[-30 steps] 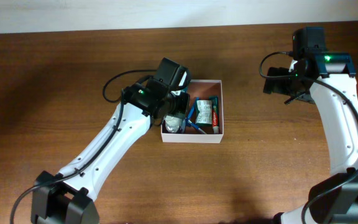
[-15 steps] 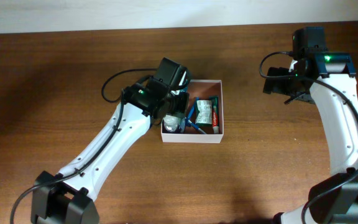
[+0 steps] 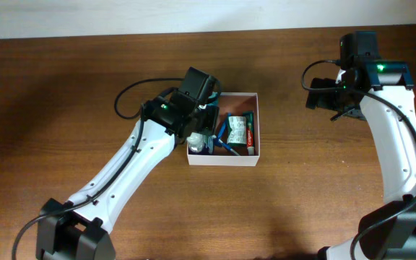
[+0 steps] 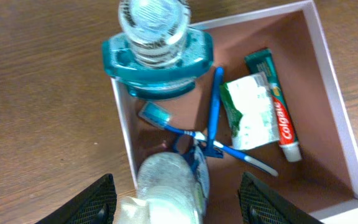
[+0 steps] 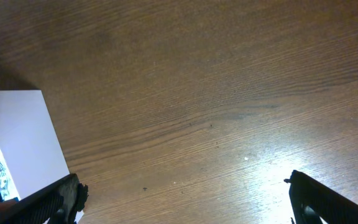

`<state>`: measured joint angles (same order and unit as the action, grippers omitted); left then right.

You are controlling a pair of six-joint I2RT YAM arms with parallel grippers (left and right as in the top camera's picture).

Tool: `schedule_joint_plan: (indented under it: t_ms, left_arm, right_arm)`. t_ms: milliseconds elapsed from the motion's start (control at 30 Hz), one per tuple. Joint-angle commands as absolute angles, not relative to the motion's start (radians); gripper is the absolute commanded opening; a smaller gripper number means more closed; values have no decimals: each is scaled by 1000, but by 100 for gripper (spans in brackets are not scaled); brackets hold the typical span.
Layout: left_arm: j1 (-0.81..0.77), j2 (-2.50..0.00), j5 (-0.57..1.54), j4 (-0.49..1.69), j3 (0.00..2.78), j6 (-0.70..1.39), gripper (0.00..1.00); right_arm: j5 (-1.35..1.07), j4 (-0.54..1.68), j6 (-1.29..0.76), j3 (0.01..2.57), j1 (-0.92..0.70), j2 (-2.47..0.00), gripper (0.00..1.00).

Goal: Pack container
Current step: 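Open the left gripper and raise it left away from the box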

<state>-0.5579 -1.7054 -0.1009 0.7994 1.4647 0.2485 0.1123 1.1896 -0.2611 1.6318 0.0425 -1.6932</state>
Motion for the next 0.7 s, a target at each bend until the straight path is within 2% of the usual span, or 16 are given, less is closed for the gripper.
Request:
schedule_joint_plan:
  t_ms: [0, 267, 433, 667]
  left_arm:
    - [-557, -1677, -147, 788, 1464, 237, 64]
    - [-528, -1673, -199, 766, 1465, 295, 64]
    - [-431, -1639, -195, 779, 1465, 391, 64]
    - [-270, -1600, -49, 795, 1465, 399, 65]
  right_arm:
    - [125, 1189, -262, 1639, 46, -1684, 98]
    - [125, 1189, -262, 1639, 46, -1684, 98]
    - [125, 1189, -263, 1639, 46, -1684, 98]
    - [125, 1190, -263, 1639, 46, -1684, 98]
